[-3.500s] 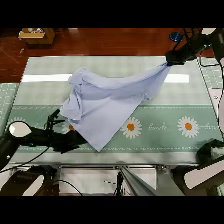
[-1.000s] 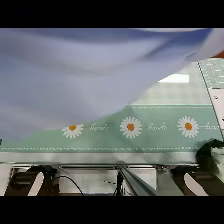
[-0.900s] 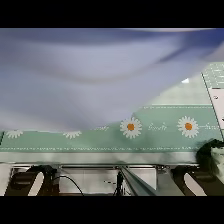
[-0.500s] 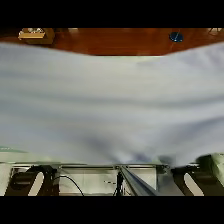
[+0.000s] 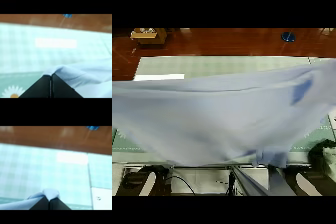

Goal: Fold the shirts.

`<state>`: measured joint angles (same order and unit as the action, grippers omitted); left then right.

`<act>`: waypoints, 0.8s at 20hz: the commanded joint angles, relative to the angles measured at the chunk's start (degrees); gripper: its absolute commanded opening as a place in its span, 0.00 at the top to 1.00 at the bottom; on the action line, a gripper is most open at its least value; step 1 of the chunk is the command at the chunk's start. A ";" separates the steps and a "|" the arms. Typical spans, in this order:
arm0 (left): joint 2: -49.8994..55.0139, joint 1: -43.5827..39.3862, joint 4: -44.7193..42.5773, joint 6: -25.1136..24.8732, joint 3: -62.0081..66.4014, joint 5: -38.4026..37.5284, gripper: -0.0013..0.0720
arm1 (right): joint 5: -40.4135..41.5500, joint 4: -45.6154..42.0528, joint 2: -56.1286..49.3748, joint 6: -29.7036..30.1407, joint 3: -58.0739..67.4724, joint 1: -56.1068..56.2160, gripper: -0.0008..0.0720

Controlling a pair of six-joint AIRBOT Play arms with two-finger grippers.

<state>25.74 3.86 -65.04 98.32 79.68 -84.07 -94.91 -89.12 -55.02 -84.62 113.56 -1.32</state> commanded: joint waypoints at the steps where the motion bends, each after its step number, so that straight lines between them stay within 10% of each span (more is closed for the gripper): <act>1: 3.02 0.04 -1.01 -2.67 -11.15 3.87 0.96 | -1.68 5.09 -13.38 0.55 0.00 0.02 0.96; 9: 29.29 0.04 -0.74 -10.64 -19.80 32.26 0.96 | 20.41 12.17 -35.21 1.25 0.00 0.02 0.96; 16: 49.66 0.04 6.88 -12.87 -19.80 40.89 0.96 | 25.66 14.40 -44.74 -0.79 -0.02 0.02 0.96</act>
<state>68.49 3.86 -62.04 86.30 60.03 -47.86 -70.67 -76.05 -95.77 -84.03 113.49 -1.32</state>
